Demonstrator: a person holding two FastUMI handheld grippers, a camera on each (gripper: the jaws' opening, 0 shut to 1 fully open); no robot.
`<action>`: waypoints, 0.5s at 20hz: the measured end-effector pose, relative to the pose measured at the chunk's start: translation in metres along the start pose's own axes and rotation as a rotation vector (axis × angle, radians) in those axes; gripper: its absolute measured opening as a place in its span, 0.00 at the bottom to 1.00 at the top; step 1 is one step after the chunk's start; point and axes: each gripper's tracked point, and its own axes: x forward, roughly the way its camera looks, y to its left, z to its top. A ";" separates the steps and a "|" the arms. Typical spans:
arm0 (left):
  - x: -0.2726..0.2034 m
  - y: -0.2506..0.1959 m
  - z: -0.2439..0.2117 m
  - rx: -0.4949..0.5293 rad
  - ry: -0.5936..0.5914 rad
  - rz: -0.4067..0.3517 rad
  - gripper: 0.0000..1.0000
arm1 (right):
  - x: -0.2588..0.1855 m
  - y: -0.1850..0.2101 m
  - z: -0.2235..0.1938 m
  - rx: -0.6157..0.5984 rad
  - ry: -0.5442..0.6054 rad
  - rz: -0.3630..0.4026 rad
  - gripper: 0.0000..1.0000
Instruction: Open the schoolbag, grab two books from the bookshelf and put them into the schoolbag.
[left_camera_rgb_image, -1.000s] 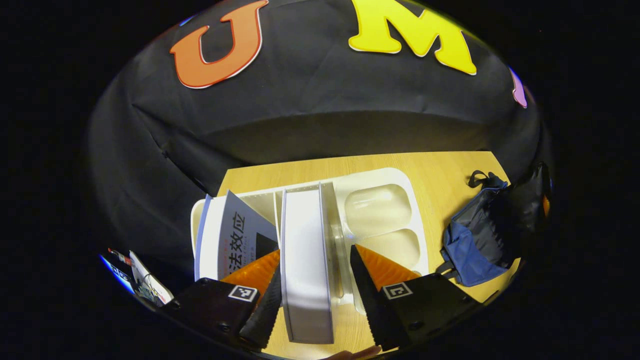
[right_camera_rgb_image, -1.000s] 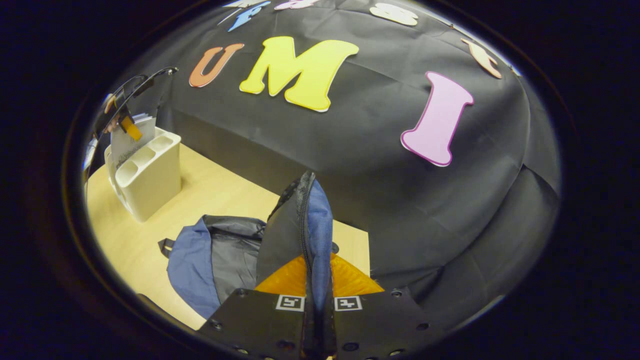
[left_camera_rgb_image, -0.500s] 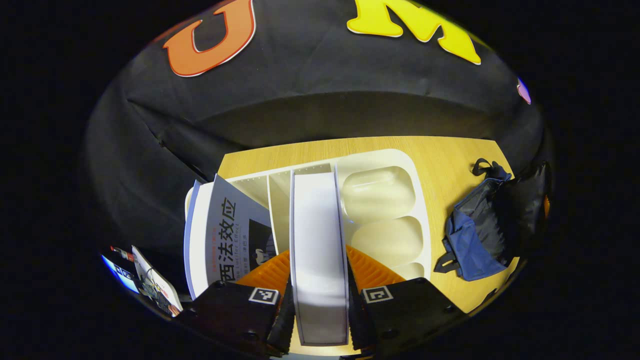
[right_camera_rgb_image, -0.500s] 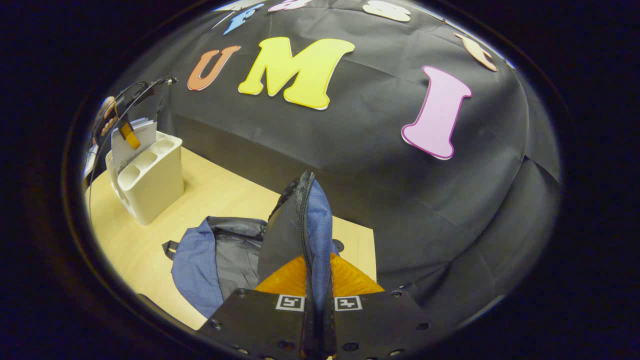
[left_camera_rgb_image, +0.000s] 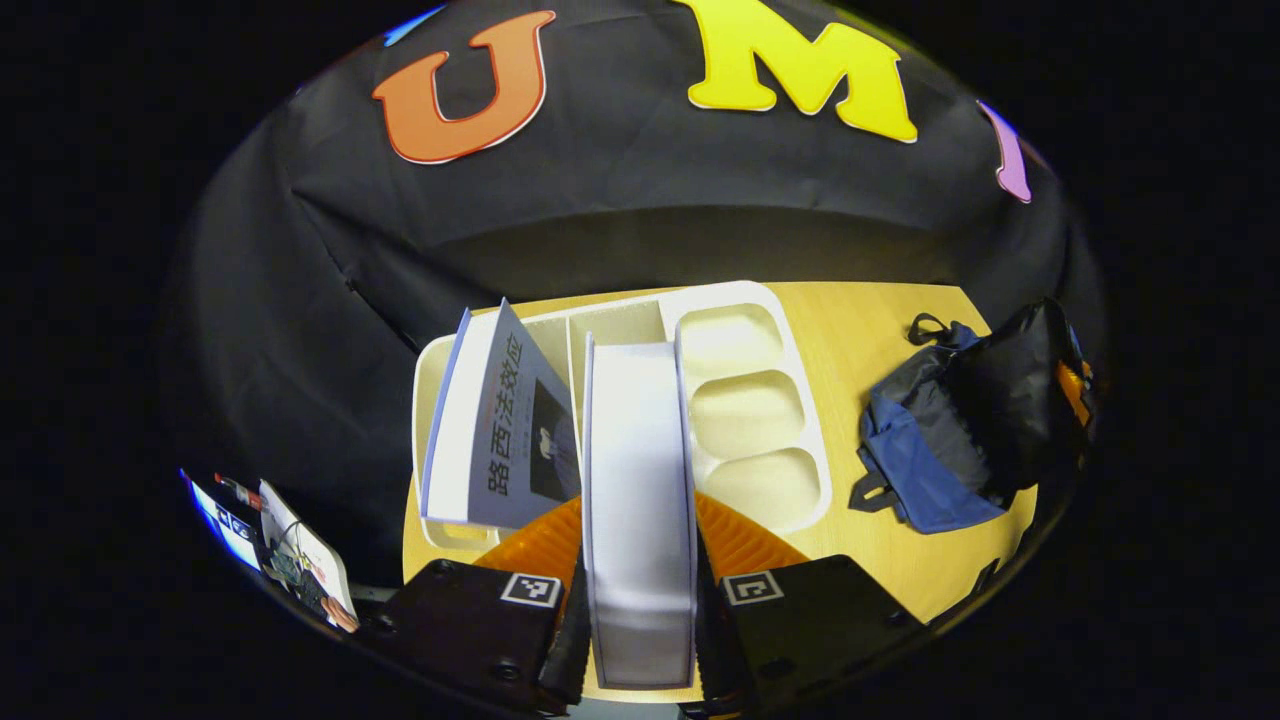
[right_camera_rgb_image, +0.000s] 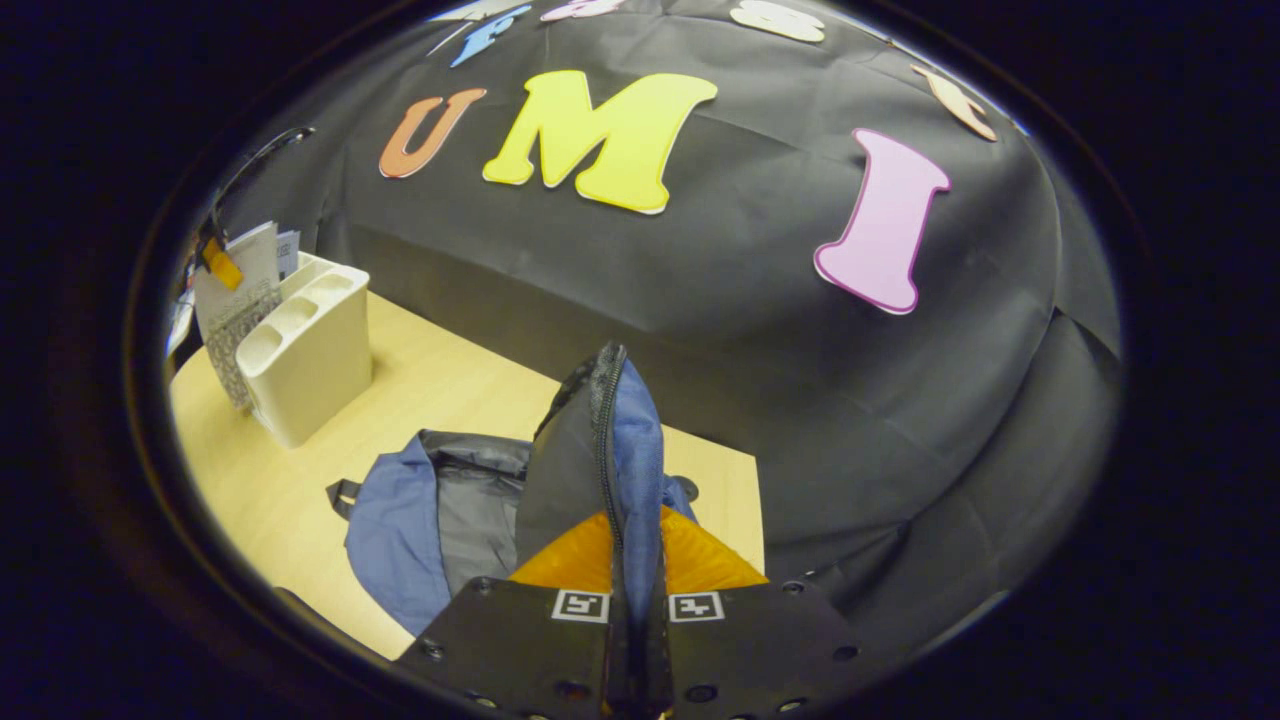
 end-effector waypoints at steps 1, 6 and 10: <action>-0.007 0.002 -0.008 -0.007 -0.015 -0.004 0.45 | 0.000 0.002 -0.002 -0.001 0.003 0.002 0.07; -0.039 0.017 -0.046 -0.097 -0.077 -0.031 0.45 | -0.002 0.005 -0.002 -0.013 0.008 -0.007 0.07; -0.060 0.012 -0.081 -0.170 -0.101 -0.108 0.45 | 0.000 0.010 0.000 -0.014 0.020 -0.005 0.07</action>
